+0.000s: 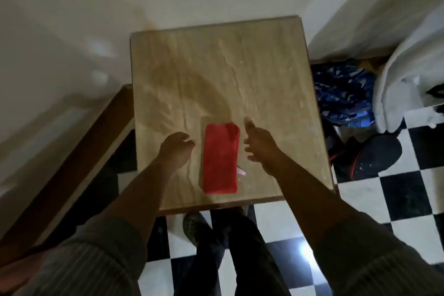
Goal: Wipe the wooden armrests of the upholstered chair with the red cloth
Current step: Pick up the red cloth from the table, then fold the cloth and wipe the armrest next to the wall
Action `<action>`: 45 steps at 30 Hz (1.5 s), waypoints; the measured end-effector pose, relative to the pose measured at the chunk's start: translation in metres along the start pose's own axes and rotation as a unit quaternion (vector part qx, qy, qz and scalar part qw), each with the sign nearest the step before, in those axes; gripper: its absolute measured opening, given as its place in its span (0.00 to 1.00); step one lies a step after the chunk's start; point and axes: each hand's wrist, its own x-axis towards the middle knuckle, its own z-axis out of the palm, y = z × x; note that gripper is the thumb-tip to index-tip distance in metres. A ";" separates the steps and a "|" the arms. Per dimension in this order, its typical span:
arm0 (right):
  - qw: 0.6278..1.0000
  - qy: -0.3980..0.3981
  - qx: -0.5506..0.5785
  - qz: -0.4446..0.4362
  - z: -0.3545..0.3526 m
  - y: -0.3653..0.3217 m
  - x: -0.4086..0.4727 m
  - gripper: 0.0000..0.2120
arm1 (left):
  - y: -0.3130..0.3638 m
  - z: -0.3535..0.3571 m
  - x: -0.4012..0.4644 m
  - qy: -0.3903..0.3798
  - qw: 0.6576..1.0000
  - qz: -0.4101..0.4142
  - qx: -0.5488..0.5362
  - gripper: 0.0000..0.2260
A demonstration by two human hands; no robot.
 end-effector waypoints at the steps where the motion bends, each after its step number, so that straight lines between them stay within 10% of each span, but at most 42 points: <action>1: 1.000 0.004 -0.020 -0.001 0.005 0.007 0.008 0.23 | -0.004 0.009 0.005 -0.010 0.999 0.000 0.031 0.19; 9: 0.994 0.020 -0.098 -0.051 0.031 0.063 0.053 0.08 | -0.029 0.064 0.022 -0.015 0.999 -0.006 -0.050 0.03; 29: 0.964 -0.100 -0.147 -0.199 0.167 0.034 -0.042 0.09 | -0.155 -0.044 -0.087 0.072 0.937 -0.050 -0.339 0.09; 45: 0.764 -0.347 -0.372 -0.398 0.434 0.051 -0.195 0.13 | -0.352 -0.136 -0.218 0.397 0.701 -0.124 -0.579 0.07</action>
